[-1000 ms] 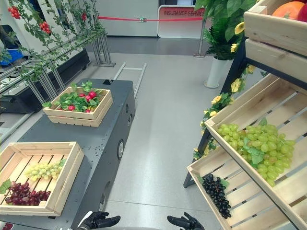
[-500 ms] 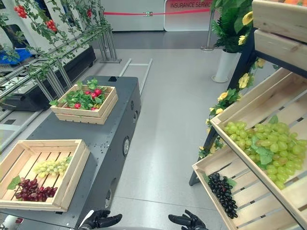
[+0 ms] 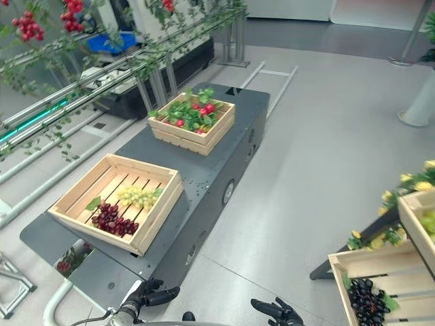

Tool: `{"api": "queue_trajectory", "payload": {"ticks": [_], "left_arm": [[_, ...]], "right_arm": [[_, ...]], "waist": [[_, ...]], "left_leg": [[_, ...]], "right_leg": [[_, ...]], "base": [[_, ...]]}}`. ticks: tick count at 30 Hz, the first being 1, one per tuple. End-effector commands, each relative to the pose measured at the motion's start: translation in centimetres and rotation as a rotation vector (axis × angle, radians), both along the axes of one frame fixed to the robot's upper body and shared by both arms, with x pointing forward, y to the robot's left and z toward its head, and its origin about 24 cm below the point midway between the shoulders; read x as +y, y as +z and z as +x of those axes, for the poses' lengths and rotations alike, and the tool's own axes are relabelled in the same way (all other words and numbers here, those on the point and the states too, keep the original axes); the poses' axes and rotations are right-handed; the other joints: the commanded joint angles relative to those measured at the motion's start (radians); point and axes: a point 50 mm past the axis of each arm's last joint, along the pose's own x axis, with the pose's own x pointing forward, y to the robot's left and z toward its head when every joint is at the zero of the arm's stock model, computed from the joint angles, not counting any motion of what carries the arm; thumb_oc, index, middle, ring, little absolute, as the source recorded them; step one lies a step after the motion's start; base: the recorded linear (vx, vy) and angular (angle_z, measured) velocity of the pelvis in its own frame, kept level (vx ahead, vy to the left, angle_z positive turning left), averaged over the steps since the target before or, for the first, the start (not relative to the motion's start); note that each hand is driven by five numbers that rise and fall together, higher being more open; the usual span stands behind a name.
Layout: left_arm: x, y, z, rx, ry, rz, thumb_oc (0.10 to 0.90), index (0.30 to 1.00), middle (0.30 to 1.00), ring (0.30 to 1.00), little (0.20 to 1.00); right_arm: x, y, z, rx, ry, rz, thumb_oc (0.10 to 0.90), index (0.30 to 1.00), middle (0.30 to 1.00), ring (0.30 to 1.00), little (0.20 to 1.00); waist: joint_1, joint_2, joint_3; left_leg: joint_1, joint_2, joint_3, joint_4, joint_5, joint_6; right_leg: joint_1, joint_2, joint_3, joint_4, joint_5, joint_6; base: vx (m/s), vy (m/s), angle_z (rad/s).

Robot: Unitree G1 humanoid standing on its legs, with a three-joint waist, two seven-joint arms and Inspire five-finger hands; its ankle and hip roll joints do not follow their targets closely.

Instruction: Pick up the fruits from the basket on one side to the basket on the other side

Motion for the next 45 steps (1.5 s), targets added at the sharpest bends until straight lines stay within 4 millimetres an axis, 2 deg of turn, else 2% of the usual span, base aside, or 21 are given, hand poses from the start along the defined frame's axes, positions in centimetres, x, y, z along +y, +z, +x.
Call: {"api": "queue_trajectory", "payload": {"ticks": [1, 3, 5, 6, 9, 10, 12, 15, 17, 19, 20, 22, 26, 28, 30, 33, 36, 37, 38, 41, 45], "left_arm": [[-3.6, 0.8, 2.9, -0.116, -0.135, -0.044, 0.800, 0.900, 0.900, 0.900, 0.900], [-3.6, 0.8, 3.0, -0.117, -0.161, -0.041, 0.800, 0.900, 0.900, 0.900, 0.900], [-3.8, 1.0, 3.5, -0.126, -0.237, -0.033, 0.800, 0.900, 0.900, 0.900, 0.900], [-3.9, 1.1, 3.6, -0.129, -0.247, -0.029, 0.800, 0.900, 0.900, 0.900, 0.900], [-3.8, 1.4, 4.2, -0.138, -0.325, -0.007, 0.800, 0.900, 0.900, 0.900, 0.900], [-3.8, 1.4, 4.2, -0.136, -0.329, -0.006, 0.800, 0.900, 0.900, 0.900, 0.900], [-3.6, 1.4, 4.3, -0.129, -0.360, -0.002, 0.800, 0.900, 0.900, 0.900, 0.900], [-3.7, 1.8, 5.0, -0.169, -0.352, -0.011, 0.800, 0.900, 0.900, 0.900, 0.900], [-4.0, 2.2, 5.5, -0.211, -0.364, -0.008, 0.800, 0.900, 0.900, 0.900, 0.900], [-4.4, 2.4, 5.9, -0.248, -0.373, -0.011, 0.800, 0.900, 0.900, 0.900, 0.900], [-4.7, 2.5, 5.8, -0.271, -0.376, -0.024, 0.800, 0.900, 0.900, 0.900, 0.900], [-4.9, 2.9, 5.8, -0.328, -0.354, -0.060, 0.800, 0.900, 0.900, 0.900, 0.900], [-5.5, 5.1, 7.0, -0.525, -0.358, -0.163, 0.800, 0.900, 0.900, 0.900, 0.900], [-6.2, 7.3, 8.7, -0.660, -0.391, -0.214, 0.800, 0.900, 0.900, 0.900, 0.900], [-7.0, 9.4, 10.4, -0.783, -0.434, -0.248, 0.800, 0.900, 0.900, 0.900, 0.900], [-7.3, 12.7, 12.4, -0.949, -0.455, -0.250, 0.800, 0.900, 0.900, 0.900, 0.900], [-5.4, 16.7, 14.9, -1.058, -0.295, -0.397, 0.800, 0.900, 0.900, 0.900, 0.900], [-5.2, 17.0, 15.0, -1.060, -0.284, -0.406, 0.800, 0.900, 0.900, 0.900, 0.900], [-4.0, 19.5, 15.7, -1.163, -0.229, -0.419, 0.800, 0.900, 0.900, 0.900, 0.900], [-1.2, 24.7, 16.8, -1.392, -0.146, -0.314, 0.800, 0.900, 0.900, 0.900, 0.900], [1.2, 28.2, 17.6, -1.554, -0.100, -0.078, 0.800, 0.900, 0.900, 0.900, 0.900]], "right_arm": [[0.8, 0.9, 3.7, -0.136, 0.066, 0.007, 0.800, 0.900, 0.900, 0.900, 0.900], [1.1, 1.0, 4.2, -0.156, 0.067, 0.015, 0.800, 0.900, 0.900, 0.900, 0.900], [1.5, 1.5, 5.4, -0.211, 0.046, 0.031, 0.800, 0.900, 0.900, 0.900, 0.900], [1.6, 1.6, 5.6, -0.221, 0.043, 0.034, 0.800, 0.900, 0.900, 0.900, 0.900], [1.0, 2.3, 6.8, -0.295, 0.009, 0.051, 0.800, 0.900, 0.900, 0.900, 0.900], [0.9, 2.3, 6.8, -0.300, 0.005, 0.052, 0.800, 0.900, 0.900, 0.900, 0.900], [0.8, 2.5, 7.1, -0.328, -0.024, 0.062, 0.800, 0.900, 0.900, 0.900, 0.900], [1.1, 2.7, 7.6, -0.355, -0.041, 0.082, 0.800, 0.900, 0.900, 0.900, 0.900], [1.1, 2.9, 8.1, -0.363, -0.063, 0.085, 0.800, 0.900, 0.900, 0.900, 0.900], [1.1, 2.8, 8.1, -0.349, -0.072, 0.080, 0.800, 0.900, 0.900, 0.900, 0.900], [1.2, 2.6, 7.9, -0.327, -0.065, 0.065, 0.800, 0.900, 0.900, 0.900, 0.900], [1.6, 2.6, 7.7, -0.323, -0.016, 0.061, 0.800, 0.900, 0.900, 0.900, 0.900], [1.7, 3.1, 8.2, -0.372, 0.034, 0.082, 0.800, 0.900, 0.900, 0.900, 0.900], [1.0, 3.8, 8.8, -0.437, 0.017, 0.061, 0.800, 0.900, 0.900, 0.900, 0.900], [0.0, 4.6, 9.7, -0.494, -0.013, 0.040, 0.800, 0.900, 0.900, 0.900, 0.900], [-0.4, 5.1, 10.1, -0.526, -0.037, 0.041, 0.800, 0.900, 0.900, 0.900, 0.900], [-0.6, 5.1, 9.7, -0.529, -0.037, 0.048, 0.800, 0.900, 0.900, 0.900, 0.900], [-0.6, 5.1, 9.7, -0.529, -0.038, 0.050, 0.800, 0.900, 0.900, 0.900, 0.900], [-0.4, 5.1, 9.4, -0.533, -0.047, 0.058, 0.800, 0.900, 0.900, 0.900, 0.900], [-0.2, 5.1, 9.1, -0.529, -0.041, 0.063, 0.800, 0.900, 0.900, 0.900, 0.900], [-0.5, 5.0, 8.8, -0.514, -0.025, 0.050, 0.800, 0.900, 0.900, 0.900, 0.900]], "waist": [[0.015, 0.007, 0.015], [0.016, 0.009, 0.015], [0.012, 0.016, 0.024], [0.010, 0.017, 0.025], [-0.019, 0.037, 0.059], [-0.020, 0.038, 0.060], [-0.041, 0.044, 0.079], [-0.051, 0.041, 0.085], [-0.054, 0.035, 0.085], [-0.058, 0.030, 0.078], [-0.061, 0.028, 0.068], [-0.046, 0.016, 0.058], [-0.029, -0.015, 0.057], [-0.026, -0.015, 0.084], [-0.030, -0.009, 0.098], [-0.028, 0.004, 0.086], [-0.027, 0.018, 0.072], [-0.027, 0.019, 0.072], [-0.025, 0.024, 0.069], [-0.024, 0.038, 0.077], [-0.033, 0.051, 0.086]], "left_leg": [[0.048, 0.006, -0.032, 0.009, -0.113, -0.028], [0.048, 0.000, -0.039, 0.009, -0.116, -0.016], [0.044, -0.027, -0.064, 0.009, -0.119, 0.014], [0.041, -0.033, -0.065, 0.009, -0.119, 0.018], [0.048, -0.082, -0.102, 0.009, -0.133, 0.056], [0.048, -0.085, -0.103, 0.009, -0.134, 0.058], [0.062, -0.081, -0.124, 0.009, -0.142, 0.055], [0.056, -0.058, -0.147, 0.011, -0.154, 0.040], [0.047, -0.057, -0.171, 0.010, -0.162, 0.041], [0.035, -0.058, -0.205, 0.009, -0.167, 0.042], [0.037, -0.056, -0.232, 0.009, -0.158, 0.041], [0.035, -0.044, -0.224, 0.042, -0.156, 0.026], [-0.023, -0.015, -0.169, 0.233, -0.202, 0.004], [-0.120, 0.024, -0.139, 0.297, -0.114, -0.036], [-0.120, 0.038, -0.113, 0.238, -0.110, -0.045], [-0.083, 0.013, -0.156, 0.144, -0.099, -0.037], [-0.042, 0.006, -0.167, 0.081, -0.093, -0.036], [-0.040, 0.006, -0.167, 0.078, -0.093, -0.037], [-0.034, 0.005, -0.171, 0.068, -0.094, -0.037], [-0.043, 0.004, -0.181, 0.052, -0.087, -0.042], [-0.056, 0.000, -0.186, 0.046, -0.081, -0.045]], "right_leg": [[-0.029, 0.046, 0.010, 0.137, -0.090, -0.063], [-0.047, 0.029, 0.017, 0.202, -0.099, -0.056], [-0.126, -0.036, 0.056, 0.432, -0.063, -0.043], [-0.142, -0.047, 0.065, 0.466, -0.057, -0.041], [-0.344, -0.100, 0.183, 0.828, 0.049, -0.040], [-0.356, -0.100, 0.190, 0.838, 0.052, -0.040], [-0.410, -0.038, 0.232, 0.762, 0.056, -0.043], [-0.400, 0.065, 0.255, 0.314, 0.076, -0.053], [-0.379, 0.098, 0.280, 0.156, 0.093, -0.048], [-0.342, 0.121, 0.315, 0.092, 0.092, -0.052], [-0.309, 0.138, 0.339, 0.106, 0.070, -0.061], [-0.268, 0.128, 0.300, 0.106, 0.058, -0.065], [-0.207, 0.119, 0.263, 0.093, 0.035, -0.093], [-0.163, 0.122, 0.239, 0.094, 0.011, -0.118], [-0.152, 0.106, 0.212, 0.094, 0.000, -0.118], [-0.160, 0.100, 0.199, 0.087, 0.003, -0.108], [-0.150, 0.098, 0.185, 0.068, 0.001, -0.105], [-0.149, 0.099, 0.184, 0.067, 0.001, -0.105], [-0.147, 0.097, 0.181, 0.063, -0.004, -0.106], [-0.163, 0.092, 0.180, 0.073, -0.014, -0.108], [-0.179, 0.087, 0.180, 0.080, -0.022, -0.109]], "base": [[0.15, 0.213, 0.17], [0.13, 0.227, 0.25], [0.12, 0.282, 0.33], [0.07, 0.235, 0.40], [0.09, 0.253, 0.34], [0.12, 0.097, 0.57], [0.13, -0.087, 0.51], [0.10, -0.251, 0.57], [0.14, -0.264, 0.70], [0.22, -0.277, 0.85], [0.31, -0.282, 1.07], [0.33, -0.274, 1.24], [0.23, -0.176, 0.36], [0.07, -0.068, 0.01], [0.07, 0.068, 0.23], [0.13, 0.088, 0.14], [0.16, 0.044, -0.08], [0.16, 0.027, 0.06], [0.12, 0.021, 0.08], [0.09, 0.051, 0.13], [0.03, 0.058, 0.08]]}}
